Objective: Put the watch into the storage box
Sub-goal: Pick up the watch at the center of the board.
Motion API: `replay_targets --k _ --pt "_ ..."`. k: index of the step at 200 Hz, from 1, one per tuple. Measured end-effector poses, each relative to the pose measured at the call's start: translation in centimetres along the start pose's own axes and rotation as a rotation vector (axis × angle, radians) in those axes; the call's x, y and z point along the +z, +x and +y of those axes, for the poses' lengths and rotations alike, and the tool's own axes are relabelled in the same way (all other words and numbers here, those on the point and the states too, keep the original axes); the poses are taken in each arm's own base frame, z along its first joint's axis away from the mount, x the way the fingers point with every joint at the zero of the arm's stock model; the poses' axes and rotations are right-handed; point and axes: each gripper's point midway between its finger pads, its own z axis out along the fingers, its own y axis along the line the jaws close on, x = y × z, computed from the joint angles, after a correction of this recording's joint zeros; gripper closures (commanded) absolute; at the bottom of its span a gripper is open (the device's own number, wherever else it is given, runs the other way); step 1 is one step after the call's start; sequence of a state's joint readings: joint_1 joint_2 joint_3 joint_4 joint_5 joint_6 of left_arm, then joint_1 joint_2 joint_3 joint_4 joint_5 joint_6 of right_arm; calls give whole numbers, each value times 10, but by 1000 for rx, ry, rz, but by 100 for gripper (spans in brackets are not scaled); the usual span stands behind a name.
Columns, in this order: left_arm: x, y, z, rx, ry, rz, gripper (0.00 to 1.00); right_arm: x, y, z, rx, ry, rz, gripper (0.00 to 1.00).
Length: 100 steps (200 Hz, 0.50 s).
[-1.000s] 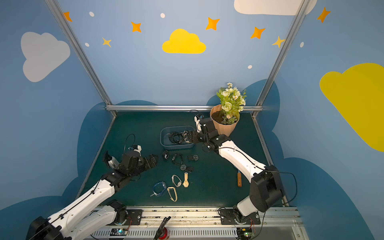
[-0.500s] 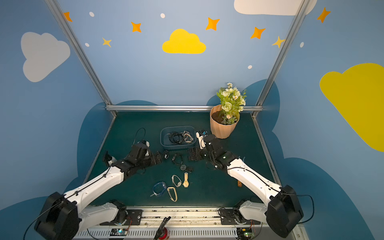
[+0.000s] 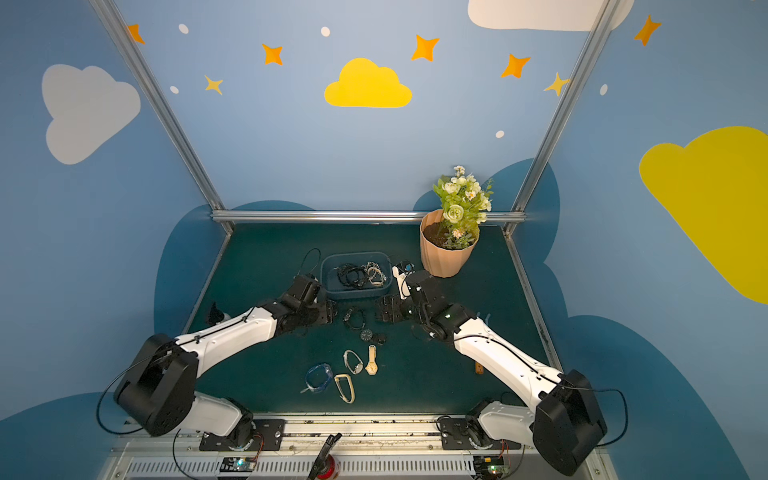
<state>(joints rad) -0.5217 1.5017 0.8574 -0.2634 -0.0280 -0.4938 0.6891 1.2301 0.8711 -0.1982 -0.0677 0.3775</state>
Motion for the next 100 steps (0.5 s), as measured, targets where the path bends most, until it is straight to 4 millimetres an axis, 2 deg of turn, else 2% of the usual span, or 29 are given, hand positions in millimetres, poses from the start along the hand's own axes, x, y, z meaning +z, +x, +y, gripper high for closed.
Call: replay_targets --k 56,100 --pt "21 -6 3 29 -75 20 38 0 -1 -2 -1 13 -5 16" --pt "33 -13 2 41 -106 27 48 -5 -2 -4 -4 24 -22 16"
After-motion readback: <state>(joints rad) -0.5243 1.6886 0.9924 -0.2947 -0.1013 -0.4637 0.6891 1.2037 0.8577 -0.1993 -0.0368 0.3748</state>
